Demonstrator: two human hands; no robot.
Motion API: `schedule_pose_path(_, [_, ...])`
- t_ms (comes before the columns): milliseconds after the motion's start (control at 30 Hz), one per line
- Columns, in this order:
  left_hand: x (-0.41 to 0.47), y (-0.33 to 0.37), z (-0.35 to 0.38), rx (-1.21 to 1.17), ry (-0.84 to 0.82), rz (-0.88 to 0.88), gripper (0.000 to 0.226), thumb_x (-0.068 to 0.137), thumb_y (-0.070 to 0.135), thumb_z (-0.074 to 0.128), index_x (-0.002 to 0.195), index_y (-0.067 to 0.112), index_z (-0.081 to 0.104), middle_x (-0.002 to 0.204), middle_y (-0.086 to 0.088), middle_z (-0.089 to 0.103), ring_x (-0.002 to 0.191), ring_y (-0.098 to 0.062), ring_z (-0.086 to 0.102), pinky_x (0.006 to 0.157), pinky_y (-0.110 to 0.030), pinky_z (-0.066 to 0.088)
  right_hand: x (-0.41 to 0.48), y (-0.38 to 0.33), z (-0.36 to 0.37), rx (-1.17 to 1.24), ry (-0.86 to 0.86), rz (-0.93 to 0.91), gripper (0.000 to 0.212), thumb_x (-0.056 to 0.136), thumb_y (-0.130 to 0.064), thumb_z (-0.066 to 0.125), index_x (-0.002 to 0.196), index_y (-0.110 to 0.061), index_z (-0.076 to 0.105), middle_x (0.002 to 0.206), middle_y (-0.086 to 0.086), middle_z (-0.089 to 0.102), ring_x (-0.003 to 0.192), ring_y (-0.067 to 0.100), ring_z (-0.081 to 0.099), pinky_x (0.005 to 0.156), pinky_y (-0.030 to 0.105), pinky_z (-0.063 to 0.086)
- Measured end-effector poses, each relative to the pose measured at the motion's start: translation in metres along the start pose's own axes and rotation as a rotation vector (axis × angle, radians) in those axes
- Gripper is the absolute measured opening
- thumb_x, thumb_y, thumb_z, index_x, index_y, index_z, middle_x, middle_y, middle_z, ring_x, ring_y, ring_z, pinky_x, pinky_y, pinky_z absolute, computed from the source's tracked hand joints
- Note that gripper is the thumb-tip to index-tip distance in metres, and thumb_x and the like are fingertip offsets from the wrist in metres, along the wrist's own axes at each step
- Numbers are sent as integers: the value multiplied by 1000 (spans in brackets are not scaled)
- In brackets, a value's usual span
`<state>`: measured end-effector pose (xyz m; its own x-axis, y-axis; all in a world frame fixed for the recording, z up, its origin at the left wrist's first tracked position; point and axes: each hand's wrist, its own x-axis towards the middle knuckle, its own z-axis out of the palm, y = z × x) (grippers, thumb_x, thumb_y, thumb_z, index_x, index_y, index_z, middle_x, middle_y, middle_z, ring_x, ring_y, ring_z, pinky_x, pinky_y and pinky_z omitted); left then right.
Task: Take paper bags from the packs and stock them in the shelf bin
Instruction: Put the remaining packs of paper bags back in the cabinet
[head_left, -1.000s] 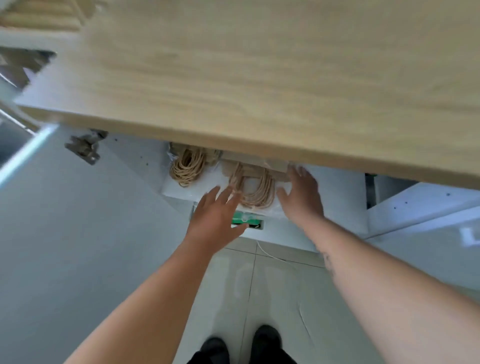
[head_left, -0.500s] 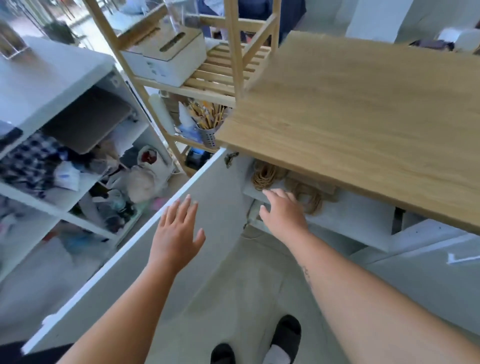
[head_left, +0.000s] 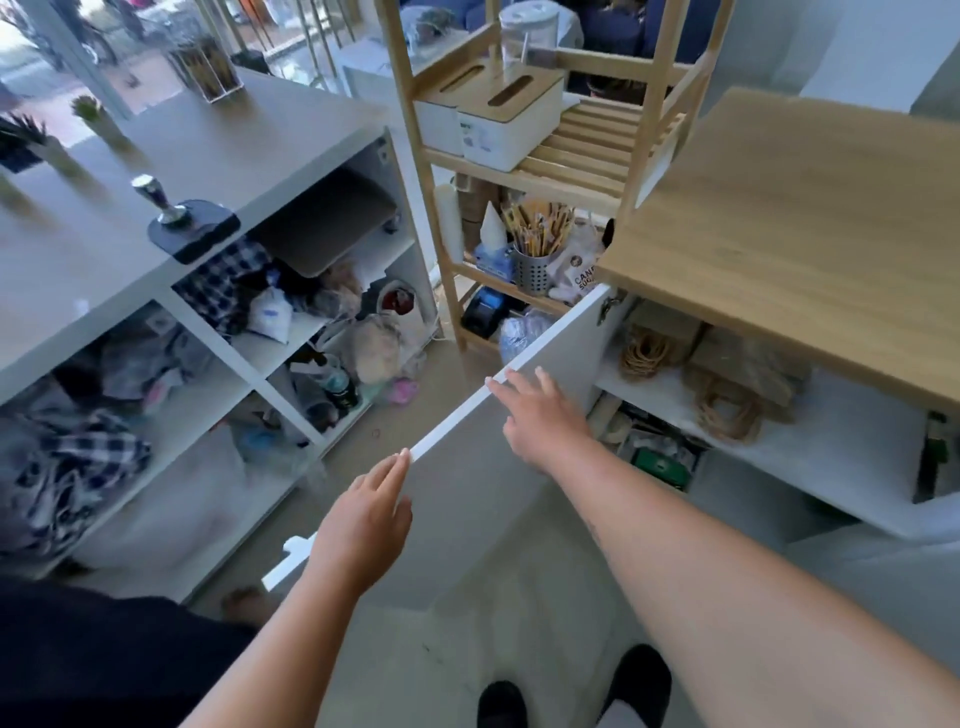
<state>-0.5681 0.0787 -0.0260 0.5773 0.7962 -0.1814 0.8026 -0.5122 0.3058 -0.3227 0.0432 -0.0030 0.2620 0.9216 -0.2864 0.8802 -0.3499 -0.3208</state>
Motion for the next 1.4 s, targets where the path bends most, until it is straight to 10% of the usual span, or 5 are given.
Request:
schedule_pose_path(233, [-9, -3, 0, -125, 60, 52, 48, 97, 24, 52, 144, 27, 47, 137, 12, 56, 113, -15, 60, 82, -30, 52, -4, -14, 17, 3, -6, 42, 61, 98, -11, 33, 153, -38, 23, 165, -10, 6, 151, 31, 6, 115, 46, 26])
schedule_pose_path(700, [26, 37, -4, -98, 49, 279, 28, 92, 32, 55, 110, 20, 73, 107, 5, 73, 106, -18, 64, 83, -31, 52, -74, 17, 33, -33, 48, 158, 60, 90, -69, 34, 141, -37, 36, 165, -9, 3, 151, 30, 7, 117, 53, 18])
schedule_pose_path(1033, [64, 145, 24, 12, -81, 594, 49, 96, 20, 51, 145, 17, 47, 154, 3, 42, 139, -22, 42, 108, -37, 40, -157, 93, 39, 128, 83, 360, 61, 102, -35, 29, 156, -41, 1, 165, -15, -1, 152, 24, -5, 116, 41, 23])
schedule_pose_path(1400, [87, 295, 68, 350, -219, 847, 59, 106, 34, 29, 158, 21, 5, 166, 6, -3, 153, -24, -2, 124, -44, 7, -230, 213, 37, -31, 241, 617, 46, 107, -30, 27, 153, -24, 23, 131, -2, 55, 111, 30, 53, 80, 41, 46])
